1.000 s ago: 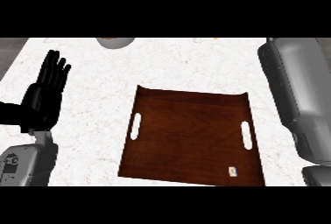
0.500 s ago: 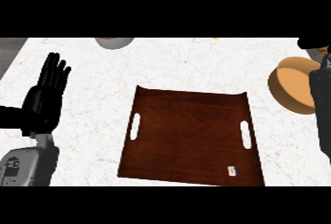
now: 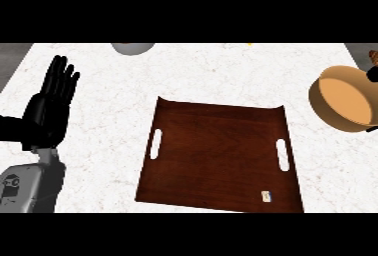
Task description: Pick the croissant from the tray and place it in the pot
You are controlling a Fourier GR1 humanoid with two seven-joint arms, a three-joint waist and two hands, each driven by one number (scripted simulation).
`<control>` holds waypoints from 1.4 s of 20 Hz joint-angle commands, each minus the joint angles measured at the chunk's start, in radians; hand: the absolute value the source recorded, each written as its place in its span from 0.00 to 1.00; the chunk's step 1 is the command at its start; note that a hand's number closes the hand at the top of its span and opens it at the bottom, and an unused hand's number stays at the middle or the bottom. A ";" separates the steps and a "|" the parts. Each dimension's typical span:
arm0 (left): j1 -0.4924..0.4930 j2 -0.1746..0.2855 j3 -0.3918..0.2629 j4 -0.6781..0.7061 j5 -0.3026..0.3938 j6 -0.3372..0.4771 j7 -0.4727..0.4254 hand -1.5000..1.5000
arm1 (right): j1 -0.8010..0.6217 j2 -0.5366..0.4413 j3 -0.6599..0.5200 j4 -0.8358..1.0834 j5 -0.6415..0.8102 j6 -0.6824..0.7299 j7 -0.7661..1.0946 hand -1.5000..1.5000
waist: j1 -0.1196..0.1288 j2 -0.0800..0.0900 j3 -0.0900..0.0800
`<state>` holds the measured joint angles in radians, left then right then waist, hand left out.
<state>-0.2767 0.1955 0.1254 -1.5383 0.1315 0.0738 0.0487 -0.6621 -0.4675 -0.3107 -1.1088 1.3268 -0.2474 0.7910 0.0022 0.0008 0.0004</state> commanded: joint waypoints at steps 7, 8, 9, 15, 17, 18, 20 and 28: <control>0.006 0.006 0.009 -0.024 0.009 -0.005 0.028 0.50 | 0.035 0.000 -0.199 0.221 -0.304 -0.064 -0.194 0.00 | 0.007 0.002 0.001; -0.028 0.030 0.046 0.053 0.028 -0.036 -0.026 0.50 | -0.019 0.012 -0.174 0.219 -0.311 -0.016 -0.185 0.00 | 0.004 0.003 0.000; -0.063 -0.015 -0.016 0.010 -0.025 0.030 0.038 0.50 | -0.049 0.005 -0.190 0.295 -0.330 -0.061 -0.233 0.00 | 0.011 0.006 0.001; -0.024 -0.025 -0.007 0.014 -0.006 0.007 0.001 0.50 | -0.076 -0.059 -0.217 0.370 -0.414 -0.142 -0.469 0.00 | 0.013 0.005 0.001; -0.027 -0.006 0.010 0.067 -0.007 -0.010 -0.022 0.50 | -0.058 0.009 -0.208 0.294 -0.445 -0.191 -0.501 0.00 | 0.003 0.002 0.000; -0.027 -0.002 0.010 0.042 0.005 -0.020 -0.012 0.50 | -0.078 0.004 -0.239 0.293 -0.469 -0.221 -0.487 0.00 | 0.006 0.002 0.000; 0.009 -0.012 -0.007 -0.038 -0.005 0.004 0.031 0.50 | -0.084 0.012 -0.277 0.281 -0.516 -0.268 -0.502 0.00 | 0.012 -0.001 0.001; 0.010 -0.021 -0.008 -0.003 -0.037 0.021 0.000 0.50 | 0.014 0.009 -0.380 0.097 -0.715 -0.287 -0.541 0.00 | -0.010 -0.003 0.000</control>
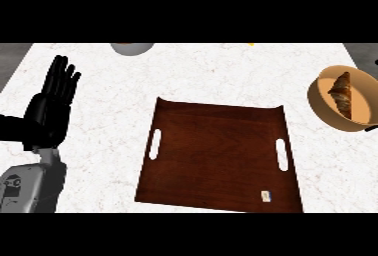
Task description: Pick the croissant from the tray and place it in the pot
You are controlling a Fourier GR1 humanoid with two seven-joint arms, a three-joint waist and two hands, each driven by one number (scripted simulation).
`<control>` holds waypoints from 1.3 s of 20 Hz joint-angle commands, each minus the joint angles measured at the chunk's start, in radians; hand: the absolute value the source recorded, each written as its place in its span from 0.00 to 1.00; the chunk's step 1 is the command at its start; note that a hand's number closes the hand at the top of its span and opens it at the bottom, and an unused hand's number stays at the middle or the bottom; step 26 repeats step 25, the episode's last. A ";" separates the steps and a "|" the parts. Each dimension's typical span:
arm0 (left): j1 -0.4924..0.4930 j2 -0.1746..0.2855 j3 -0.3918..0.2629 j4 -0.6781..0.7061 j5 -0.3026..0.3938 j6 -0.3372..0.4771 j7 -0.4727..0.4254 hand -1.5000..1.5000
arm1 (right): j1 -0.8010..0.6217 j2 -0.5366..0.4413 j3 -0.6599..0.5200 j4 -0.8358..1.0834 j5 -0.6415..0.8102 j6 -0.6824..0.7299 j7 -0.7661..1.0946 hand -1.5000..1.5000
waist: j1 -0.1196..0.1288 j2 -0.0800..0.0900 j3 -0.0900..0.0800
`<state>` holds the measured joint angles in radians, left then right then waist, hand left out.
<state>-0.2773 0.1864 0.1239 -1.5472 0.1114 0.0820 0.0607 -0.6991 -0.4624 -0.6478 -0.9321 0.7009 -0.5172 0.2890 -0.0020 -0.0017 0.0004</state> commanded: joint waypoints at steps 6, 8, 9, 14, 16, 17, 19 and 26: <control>0.025 -0.020 0.000 0.014 0.004 -0.011 -0.045 0.50 | 0.208 0.004 -0.117 -0.227 -0.247 -0.017 -0.156 0.00 | -0.009 -0.001 0.000; -0.011 -0.007 0.001 0.010 -0.008 0.008 0.012 0.50 | 0.266 0.010 -0.113 -0.360 -0.279 0.042 -0.090 0.00 | -0.012 -0.002 -0.001; 0.012 0.021 0.032 -0.043 0.025 -0.011 0.029 0.50 | 0.352 0.049 -0.136 -0.424 -0.303 0.046 -0.115 0.00 | -0.016 -0.005 -0.001; 0.008 -0.028 -0.023 -0.041 -0.016 0.014 0.021 0.50 | 0.444 -0.049 -0.223 -0.464 -0.416 0.121 -0.125 0.00 | -0.008 -0.001 0.000; -0.025 0.017 0.027 -0.032 0.017 -0.009 0.050 0.50 | 0.488 -0.042 -0.252 -0.455 -0.462 0.120 -0.182 0.00 | -0.005 0.000 0.000; 0.051 0.011 0.017 -0.067 0.009 -0.016 0.028 0.50 | 0.578 0.061 -0.241 -0.616 -0.472 0.134 -0.132 0.00 | -0.009 -0.002 -0.001; 0.066 0.013 0.035 -0.042 0.037 -0.048 -0.001 0.50 | 0.574 0.030 -0.271 -0.584 -0.523 0.135 -0.164 0.00 | -0.003 0.000 -0.001; 0.005 0.007 0.012 -0.058 -0.010 -0.004 0.044 0.50 | 0.718 0.041 -0.340 -0.608 -0.603 0.204 -0.230 0.00 | -0.005 0.000 0.000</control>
